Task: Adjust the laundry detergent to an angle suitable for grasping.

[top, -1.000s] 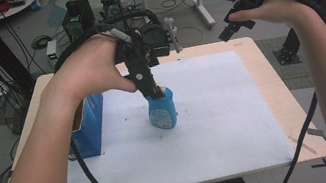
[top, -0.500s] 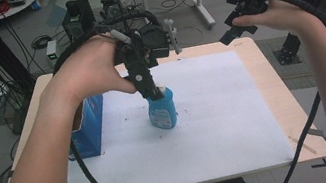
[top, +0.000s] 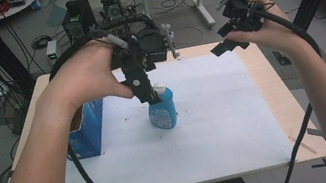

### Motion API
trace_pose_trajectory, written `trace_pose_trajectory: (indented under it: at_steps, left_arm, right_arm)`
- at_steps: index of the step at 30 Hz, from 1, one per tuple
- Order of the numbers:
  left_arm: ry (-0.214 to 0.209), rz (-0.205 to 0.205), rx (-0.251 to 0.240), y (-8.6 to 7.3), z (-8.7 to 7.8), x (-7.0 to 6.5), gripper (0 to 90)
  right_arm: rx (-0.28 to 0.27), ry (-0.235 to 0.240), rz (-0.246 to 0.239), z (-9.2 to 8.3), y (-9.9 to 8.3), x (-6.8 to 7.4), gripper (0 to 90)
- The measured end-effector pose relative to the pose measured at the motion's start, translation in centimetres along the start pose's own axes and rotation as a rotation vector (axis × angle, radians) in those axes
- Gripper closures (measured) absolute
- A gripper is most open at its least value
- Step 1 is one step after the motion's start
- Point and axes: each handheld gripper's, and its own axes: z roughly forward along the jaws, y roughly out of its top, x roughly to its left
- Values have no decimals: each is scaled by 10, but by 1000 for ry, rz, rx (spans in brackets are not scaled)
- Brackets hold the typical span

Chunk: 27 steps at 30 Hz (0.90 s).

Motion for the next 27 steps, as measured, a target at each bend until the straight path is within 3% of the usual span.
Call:
trace_pose_trajectory:
  at_steps: [4,27]
  left_arm:
    - [3,3,-2,0,-1,-2,155]
    - [-3,5,-2,1,-1,-6,155]
  right_arm:
    - [-20,29,19,8,-2,10,228]
    - [11,58,-7,64,9,51,227]
